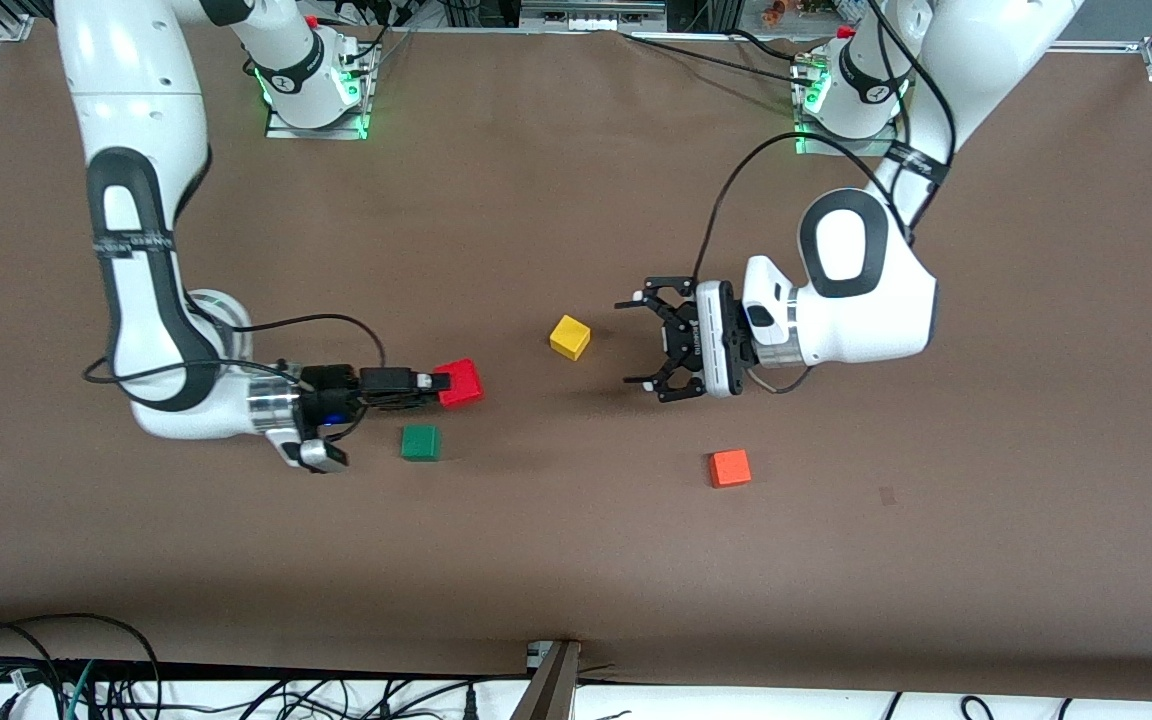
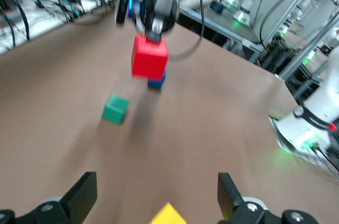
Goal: Pass red block to right arm, stack on blue
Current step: 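Open the left gripper and withdraw it while the right gripper carries the cube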
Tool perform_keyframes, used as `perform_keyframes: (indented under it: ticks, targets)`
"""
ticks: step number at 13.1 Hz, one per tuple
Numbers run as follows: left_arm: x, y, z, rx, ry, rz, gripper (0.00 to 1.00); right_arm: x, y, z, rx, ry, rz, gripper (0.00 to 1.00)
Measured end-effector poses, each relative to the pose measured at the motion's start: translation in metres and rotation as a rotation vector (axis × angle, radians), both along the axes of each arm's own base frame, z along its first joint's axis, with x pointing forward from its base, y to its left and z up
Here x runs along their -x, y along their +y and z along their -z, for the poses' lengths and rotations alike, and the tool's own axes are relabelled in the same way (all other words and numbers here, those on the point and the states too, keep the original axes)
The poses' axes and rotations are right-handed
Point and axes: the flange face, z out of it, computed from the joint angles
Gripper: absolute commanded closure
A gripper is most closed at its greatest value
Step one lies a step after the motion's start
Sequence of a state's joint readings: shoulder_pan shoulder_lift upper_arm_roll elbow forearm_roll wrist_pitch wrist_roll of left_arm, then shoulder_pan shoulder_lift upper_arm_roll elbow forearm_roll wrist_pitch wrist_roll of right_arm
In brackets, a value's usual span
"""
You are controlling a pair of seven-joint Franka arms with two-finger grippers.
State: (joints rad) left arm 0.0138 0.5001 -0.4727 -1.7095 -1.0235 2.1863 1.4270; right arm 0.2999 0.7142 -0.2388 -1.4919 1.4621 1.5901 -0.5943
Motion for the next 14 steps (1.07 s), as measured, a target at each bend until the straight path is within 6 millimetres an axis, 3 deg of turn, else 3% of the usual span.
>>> perform_keyframes:
  ticks: [3,6,9,11,14]
  targets:
    - [0.003,0.033,-0.011,-0.100,0.107,0.081,0.00,-0.011,-0.037,-0.040,0.377,-0.091,-0.147,0.95]
    - [0.013,0.071,-0.029,-0.251,0.231,0.168,0.00,-0.015,-0.060,-0.049,0.709,-0.177,-0.252,0.96]
    - [0.029,0.086,-0.064,-0.515,0.363,0.178,0.00,-0.017,-0.079,-0.053,0.943,-0.193,-0.299,0.97]
    - [0.036,0.101,-0.085,-0.715,0.416,0.164,0.00,-0.015,-0.079,-0.064,1.098,-0.175,-0.297,0.97]
    - [0.035,0.127,-0.115,-0.977,0.427,0.000,0.00,-0.004,-0.063,-0.084,1.276,-0.158,-0.284,0.96]
